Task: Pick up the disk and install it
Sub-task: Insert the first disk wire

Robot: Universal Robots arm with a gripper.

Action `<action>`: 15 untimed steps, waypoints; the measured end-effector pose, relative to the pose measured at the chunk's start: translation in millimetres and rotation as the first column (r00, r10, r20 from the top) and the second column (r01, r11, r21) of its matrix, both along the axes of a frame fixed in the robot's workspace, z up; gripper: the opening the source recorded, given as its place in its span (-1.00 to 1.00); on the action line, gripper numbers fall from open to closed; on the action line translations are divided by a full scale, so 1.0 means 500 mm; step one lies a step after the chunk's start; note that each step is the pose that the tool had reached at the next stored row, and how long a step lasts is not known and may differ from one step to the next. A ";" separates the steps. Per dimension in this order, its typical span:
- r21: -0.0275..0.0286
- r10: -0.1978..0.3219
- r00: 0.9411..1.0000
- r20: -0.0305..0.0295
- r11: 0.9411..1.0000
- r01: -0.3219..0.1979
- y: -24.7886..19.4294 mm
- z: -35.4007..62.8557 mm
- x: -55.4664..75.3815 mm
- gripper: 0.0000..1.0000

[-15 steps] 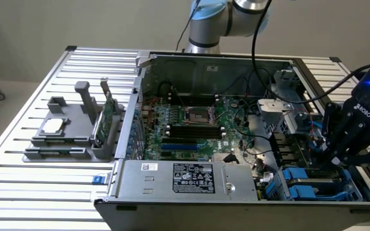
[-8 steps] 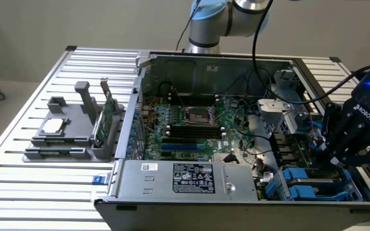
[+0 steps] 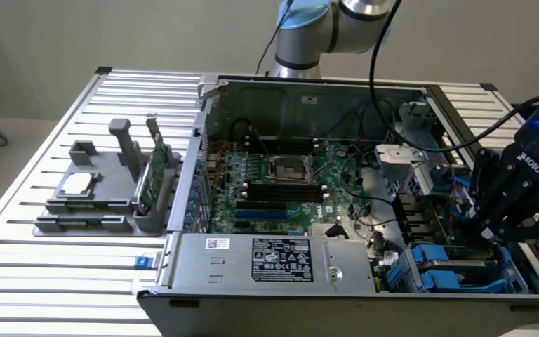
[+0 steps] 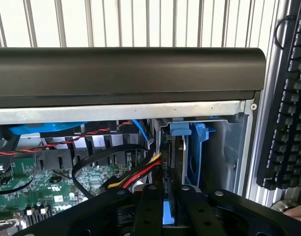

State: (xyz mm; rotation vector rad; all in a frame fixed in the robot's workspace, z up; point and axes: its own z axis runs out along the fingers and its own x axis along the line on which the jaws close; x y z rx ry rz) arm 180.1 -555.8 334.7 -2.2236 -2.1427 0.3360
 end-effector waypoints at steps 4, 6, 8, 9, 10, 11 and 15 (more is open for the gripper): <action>0.006 -0.005 1.000 0.000 1.000 0.005 -0.0021 0.000 0.000 -0.67; 0.008 -0.007 1.000 0.000 1.000 0.007 -0.0032 0.001 0.000 -0.67; 0.010 -0.010 1.000 0.000 1.000 0.010 -0.0047 0.002 0.000 -0.67; 0.010 -0.011 1.000 0.000 1.000 0.011 -0.0058 0.003 0.000 -0.67; 0.010 -0.014 1.000 0.000 1.000 0.014 -0.0073 0.003 0.000 -0.67; 0.010 -0.016 1.000 0.000 1.000 0.016 -0.0089 0.003 0.000 -0.67; 0.010 -0.029 1.000 0.000 1.000 0.029 -0.0160 0.003 0.000 -0.67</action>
